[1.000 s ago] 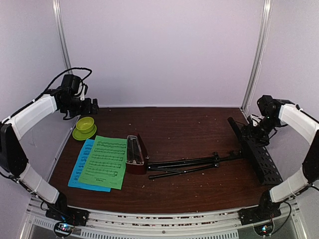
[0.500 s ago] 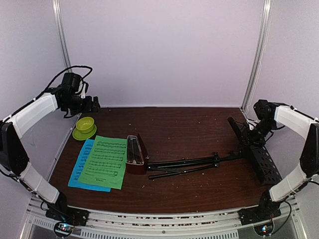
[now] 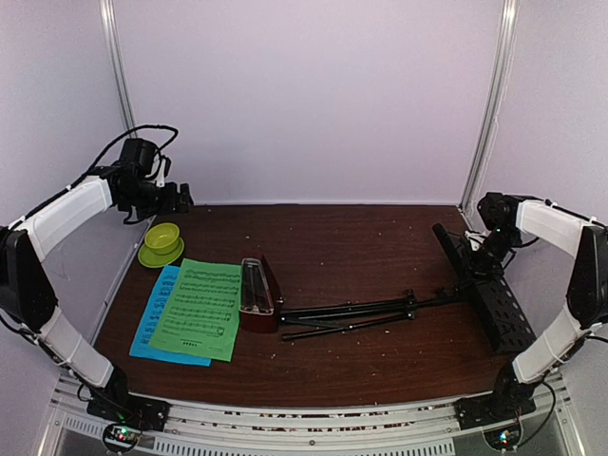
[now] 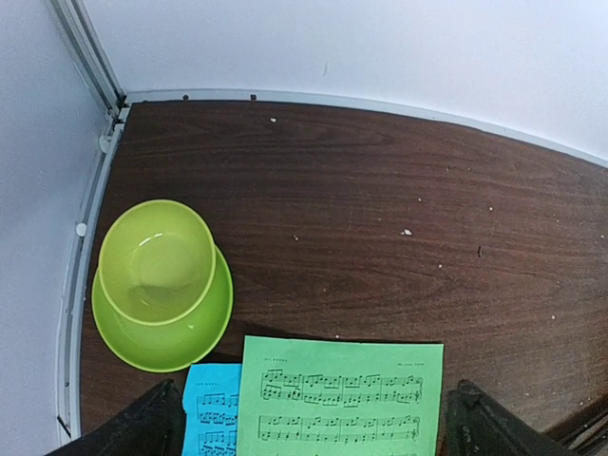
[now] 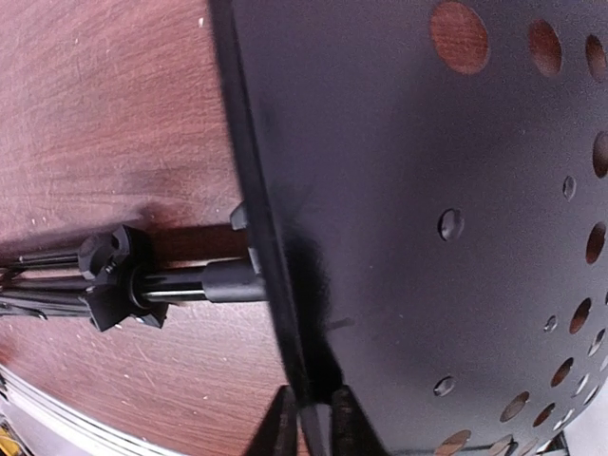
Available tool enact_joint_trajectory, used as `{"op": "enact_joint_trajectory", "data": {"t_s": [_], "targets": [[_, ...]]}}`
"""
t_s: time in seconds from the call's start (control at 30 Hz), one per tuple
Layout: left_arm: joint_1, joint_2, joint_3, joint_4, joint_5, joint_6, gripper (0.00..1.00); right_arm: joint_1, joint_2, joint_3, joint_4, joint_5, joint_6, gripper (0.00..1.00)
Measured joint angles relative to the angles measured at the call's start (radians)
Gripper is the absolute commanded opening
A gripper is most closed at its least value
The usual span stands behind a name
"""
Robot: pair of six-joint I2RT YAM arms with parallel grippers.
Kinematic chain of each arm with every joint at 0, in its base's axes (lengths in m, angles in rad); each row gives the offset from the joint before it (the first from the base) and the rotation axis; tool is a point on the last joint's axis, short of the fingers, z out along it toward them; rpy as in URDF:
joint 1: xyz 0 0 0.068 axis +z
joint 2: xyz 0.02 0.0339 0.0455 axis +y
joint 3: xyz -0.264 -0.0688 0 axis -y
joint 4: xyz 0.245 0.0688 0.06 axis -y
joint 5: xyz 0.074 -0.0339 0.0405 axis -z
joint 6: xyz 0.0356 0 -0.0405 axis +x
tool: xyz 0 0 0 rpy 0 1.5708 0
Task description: Set up the instrument practice props
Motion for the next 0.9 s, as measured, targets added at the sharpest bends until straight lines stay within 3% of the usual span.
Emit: {"op": "enact_joint_trajectory", "data": {"t_s": [0.17, 0.5, 0.9], "targets": [[0.000, 0.015, 0.006, 0.000, 0.002, 0.000, 0.98, 0.014, 0.005, 0.016, -0.010, 0.008, -0.015, 0.00], [0.000, 0.020, 0.009, 0.000, 0.003, 0.000, 0.98, 0.046, 0.005, 0.066, -0.066, 0.051, -0.014, 0.00], [0.000, 0.018, 0.009, 0.000, 0.012, -0.013, 0.98, 0.094, -0.080, 0.289, -0.147, 0.183, -0.012, 0.00]]}}
